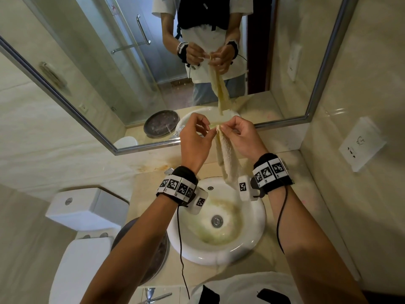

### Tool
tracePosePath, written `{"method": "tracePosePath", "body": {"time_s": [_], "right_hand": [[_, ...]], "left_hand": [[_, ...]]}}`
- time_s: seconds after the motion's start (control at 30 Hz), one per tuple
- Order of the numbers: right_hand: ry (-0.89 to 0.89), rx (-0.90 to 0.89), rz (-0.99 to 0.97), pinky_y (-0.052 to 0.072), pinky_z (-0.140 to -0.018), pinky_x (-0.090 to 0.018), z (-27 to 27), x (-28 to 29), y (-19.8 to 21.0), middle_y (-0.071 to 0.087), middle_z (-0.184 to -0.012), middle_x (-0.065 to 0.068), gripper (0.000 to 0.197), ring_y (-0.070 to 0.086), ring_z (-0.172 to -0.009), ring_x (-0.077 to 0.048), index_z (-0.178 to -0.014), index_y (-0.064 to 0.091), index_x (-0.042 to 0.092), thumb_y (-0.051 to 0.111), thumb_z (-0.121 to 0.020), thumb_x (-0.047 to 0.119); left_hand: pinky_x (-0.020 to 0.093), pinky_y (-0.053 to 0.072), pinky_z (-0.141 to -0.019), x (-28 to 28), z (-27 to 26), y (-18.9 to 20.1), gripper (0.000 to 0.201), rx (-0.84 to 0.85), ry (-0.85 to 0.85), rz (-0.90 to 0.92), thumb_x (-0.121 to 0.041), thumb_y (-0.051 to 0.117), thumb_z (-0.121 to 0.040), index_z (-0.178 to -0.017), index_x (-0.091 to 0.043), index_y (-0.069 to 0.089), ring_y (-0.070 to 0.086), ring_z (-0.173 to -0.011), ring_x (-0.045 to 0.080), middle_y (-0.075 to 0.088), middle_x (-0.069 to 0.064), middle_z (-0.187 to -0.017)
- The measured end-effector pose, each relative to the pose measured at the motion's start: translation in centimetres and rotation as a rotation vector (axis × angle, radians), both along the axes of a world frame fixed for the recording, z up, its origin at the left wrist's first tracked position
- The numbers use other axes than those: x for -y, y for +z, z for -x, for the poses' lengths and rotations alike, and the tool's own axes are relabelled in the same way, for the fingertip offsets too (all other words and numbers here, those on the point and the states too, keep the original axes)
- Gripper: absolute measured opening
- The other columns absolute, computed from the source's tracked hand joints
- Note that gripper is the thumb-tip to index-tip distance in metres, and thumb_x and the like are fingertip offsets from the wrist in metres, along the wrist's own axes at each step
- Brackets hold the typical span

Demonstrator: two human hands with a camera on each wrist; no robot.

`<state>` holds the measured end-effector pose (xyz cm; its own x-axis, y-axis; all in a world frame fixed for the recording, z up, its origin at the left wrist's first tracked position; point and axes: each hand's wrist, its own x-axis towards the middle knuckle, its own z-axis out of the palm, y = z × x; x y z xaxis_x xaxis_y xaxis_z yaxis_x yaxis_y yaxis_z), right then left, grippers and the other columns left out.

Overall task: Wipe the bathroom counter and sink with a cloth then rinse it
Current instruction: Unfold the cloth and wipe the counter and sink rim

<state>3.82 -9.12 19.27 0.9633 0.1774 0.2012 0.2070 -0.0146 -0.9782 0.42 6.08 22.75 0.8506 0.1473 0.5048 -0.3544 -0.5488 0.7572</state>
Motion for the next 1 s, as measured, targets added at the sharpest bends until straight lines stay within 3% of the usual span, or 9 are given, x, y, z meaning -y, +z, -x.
{"method": "tracePosePath", "body": {"time_s": [0.23,0.4,0.57,0.67,0.8,0.9,1.0], "right_hand": [[-0.133,0.038,0.055,0.054,-0.072,-0.024,0.2,1.2,0.5,0.071,-0.087,-0.003,0.018,0.069,-0.078,-0.010,-0.094,0.060,0.012,0.064,-0.098,0.029],[-0.107,0.049,0.031,0.056,-0.072,-0.026,0.4,1.8,0.7,0.070,-0.085,-0.004,0.015,0.068,-0.077,-0.011,-0.092,0.059,0.013,0.064,-0.098,0.025],[-0.084,0.043,0.056,0.055,-0.075,-0.033,0.2,2.5,0.6,0.070,-0.087,-0.009,0.021,0.069,-0.081,-0.018,-0.097,0.062,0.003,0.065,-0.098,0.024],[-0.094,0.053,0.045,0.054,-0.073,-0.030,0.3,2.9,0.7,0.070,-0.085,-0.004,0.017,0.067,-0.079,-0.015,-0.094,0.062,0.010,0.066,-0.098,0.026],[-0.110,0.043,0.012,0.054,-0.073,-0.027,0.3,3.5,1.2,0.071,-0.086,-0.002,0.018,0.068,-0.082,-0.015,-0.092,0.062,0.016,0.067,-0.096,0.032],[-0.092,0.046,-0.014,0.055,-0.073,-0.029,0.3,3.9,1.5,0.070,-0.085,-0.001,0.016,0.068,-0.079,-0.014,-0.092,0.062,0.014,0.067,-0.096,0.029],[-0.068,0.043,-0.039,0.055,-0.073,-0.030,0.4,4.2,1.6,0.070,-0.084,-0.004,0.014,0.067,-0.079,-0.016,-0.091,0.062,0.014,0.066,-0.097,0.025]], "left_hand": [[0.036,0.054,-0.063,0.5,0.0,-0.9,0.018,-0.038,-0.068,-0.116,-0.023,0.071,-0.087,-0.093,-0.016,0.056,0.060,-0.071,0.012,0.060,-0.010,-0.085],[0.038,0.054,-0.066,0.6,0.0,-2.7,0.023,-0.086,-0.116,-0.148,-0.038,0.070,-0.088,-0.094,-0.021,0.056,0.061,-0.076,0.013,0.060,-0.012,-0.089],[0.038,0.051,-0.065,0.2,-0.6,-3.2,0.009,-0.039,-0.191,-0.304,-0.030,0.061,-0.097,-0.097,-0.021,0.058,0.058,-0.073,0.010,0.062,-0.010,-0.090],[0.039,0.052,-0.064,0.1,-1.0,-4.0,0.011,-0.077,-0.173,-0.362,-0.019,0.062,-0.092,-0.099,-0.023,0.055,0.057,-0.071,0.009,0.059,-0.014,-0.097],[0.035,0.053,-0.065,0.8,-0.8,-4.6,0.019,-0.228,-0.204,-0.175,-0.028,0.068,-0.086,-0.099,-0.021,0.055,0.060,-0.072,0.011,0.061,-0.012,-0.097],[0.027,0.047,-0.060,1.6,0.0,-4.5,0.007,-0.193,-0.214,-0.018,-0.026,0.060,-0.095,-0.095,-0.019,0.058,0.059,-0.073,0.009,0.064,-0.011,-0.090],[0.024,0.044,-0.056,1.9,0.3,-4.4,0.019,-0.136,-0.219,-0.048,-0.038,0.058,-0.097,-0.090,-0.021,0.059,0.058,-0.069,0.010,0.065,-0.010,-0.085]]}}
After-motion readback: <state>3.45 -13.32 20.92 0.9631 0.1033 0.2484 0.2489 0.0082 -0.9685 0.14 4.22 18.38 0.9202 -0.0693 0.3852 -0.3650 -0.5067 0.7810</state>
